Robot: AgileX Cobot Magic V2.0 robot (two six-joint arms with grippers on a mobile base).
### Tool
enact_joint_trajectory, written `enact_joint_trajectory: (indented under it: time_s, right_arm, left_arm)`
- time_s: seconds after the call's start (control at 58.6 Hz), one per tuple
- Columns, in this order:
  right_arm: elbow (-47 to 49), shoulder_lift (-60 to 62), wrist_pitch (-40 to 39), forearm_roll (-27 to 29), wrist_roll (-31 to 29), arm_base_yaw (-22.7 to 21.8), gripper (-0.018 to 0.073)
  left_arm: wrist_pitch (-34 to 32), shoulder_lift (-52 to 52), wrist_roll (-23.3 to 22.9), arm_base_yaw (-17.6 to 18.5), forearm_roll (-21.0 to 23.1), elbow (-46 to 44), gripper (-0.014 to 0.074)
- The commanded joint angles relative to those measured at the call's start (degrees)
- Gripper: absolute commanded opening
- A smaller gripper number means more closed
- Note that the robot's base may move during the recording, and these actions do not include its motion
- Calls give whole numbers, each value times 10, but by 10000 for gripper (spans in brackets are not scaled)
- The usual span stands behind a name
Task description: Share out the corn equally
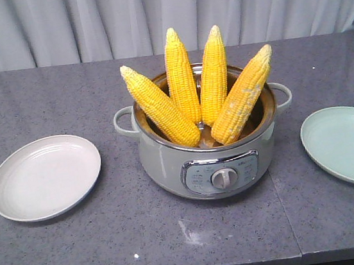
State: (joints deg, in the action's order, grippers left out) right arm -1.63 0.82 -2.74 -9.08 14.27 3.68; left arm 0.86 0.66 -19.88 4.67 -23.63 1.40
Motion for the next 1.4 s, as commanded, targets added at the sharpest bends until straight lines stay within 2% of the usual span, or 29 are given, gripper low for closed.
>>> enact_joint_trajectory:
  time_s: [0.0, 0.648, 0.75, 0.887, 1.04, 1.143, 1.262, 1.313, 1.381]
  right_arm:
    - [-10, 2, -41, -5, -7, -3, -2]
    - [-10, 2, -41, -5, -7, -3, -2]
    - [-9, 2, -46, -5, -7, -2, -2]
    - [-9, 2, -55, -3, -4, -2, -2]
    - [-9, 2, -116, 8, -3, -2, -2]
    - [-9, 2, -182, 55, 0, -2, -2]
    - [11, 2, -219, 133, 4, -2, -2]
    - [36, -4, -200, 154, 4, -2, -2]
    - [86, -16, -149, 144, 4, -2, -2]
  left_arm:
    - [-40, 8, -3, 1, 1, -17, -6]
    - [-43, 8, -3, 1, 1, -17, -6]
    - [-67, 8, -7, 1, 2, -17, -6]
    - [-124, 8, -43, 1, 12, -17, -6]
    - [-179, 8, -48, 1, 12, -17, -6]
    - [-233, 8, -81, 1, 12, -17, -6]
    - [-360, 8, -158, 1, 27, -18, -6]
    - [-399, 8, -200, 1, 57, -18, -6]
    - [-438, 8, -243, 1, 118, -19, -6]
